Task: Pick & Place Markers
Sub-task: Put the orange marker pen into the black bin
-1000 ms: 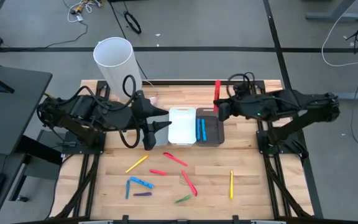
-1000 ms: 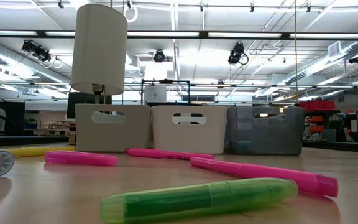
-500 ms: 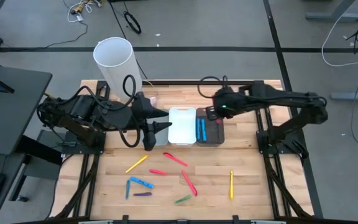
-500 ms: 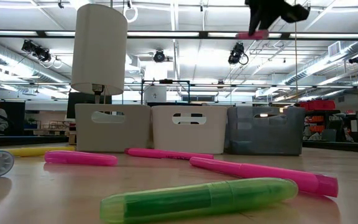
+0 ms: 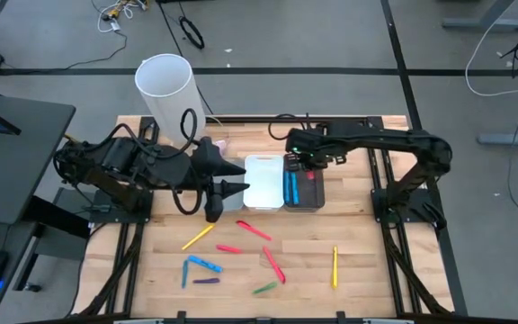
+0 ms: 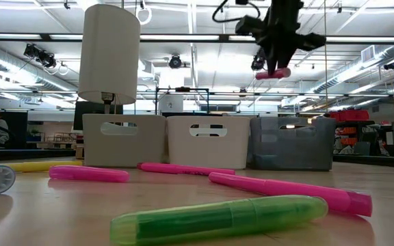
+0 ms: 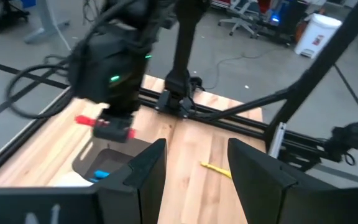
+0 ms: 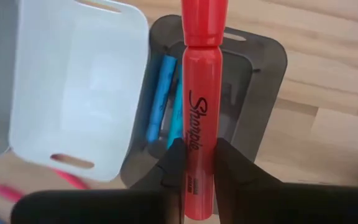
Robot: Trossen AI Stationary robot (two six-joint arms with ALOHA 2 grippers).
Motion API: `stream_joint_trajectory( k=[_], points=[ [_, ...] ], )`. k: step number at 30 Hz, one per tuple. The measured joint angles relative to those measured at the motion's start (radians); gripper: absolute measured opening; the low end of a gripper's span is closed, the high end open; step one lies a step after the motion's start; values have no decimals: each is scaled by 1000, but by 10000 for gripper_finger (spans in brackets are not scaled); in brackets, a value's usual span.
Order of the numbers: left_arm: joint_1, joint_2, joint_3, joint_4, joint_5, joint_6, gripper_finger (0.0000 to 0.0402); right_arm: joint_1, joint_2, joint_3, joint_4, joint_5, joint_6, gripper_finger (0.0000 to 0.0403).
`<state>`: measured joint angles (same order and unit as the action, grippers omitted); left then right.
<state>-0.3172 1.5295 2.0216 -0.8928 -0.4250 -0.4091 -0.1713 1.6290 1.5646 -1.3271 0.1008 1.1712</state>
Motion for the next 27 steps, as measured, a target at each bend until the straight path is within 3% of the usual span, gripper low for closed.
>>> stream_joint_trajectory(
  k=[19,27],
  points=[
    [0,0,0,4,23,27,178,-31,45,-235,184,-81,62,42],
    [0,1,0,4,27,29,178,-30,48,-355,361,-137,107,42]
  ],
)
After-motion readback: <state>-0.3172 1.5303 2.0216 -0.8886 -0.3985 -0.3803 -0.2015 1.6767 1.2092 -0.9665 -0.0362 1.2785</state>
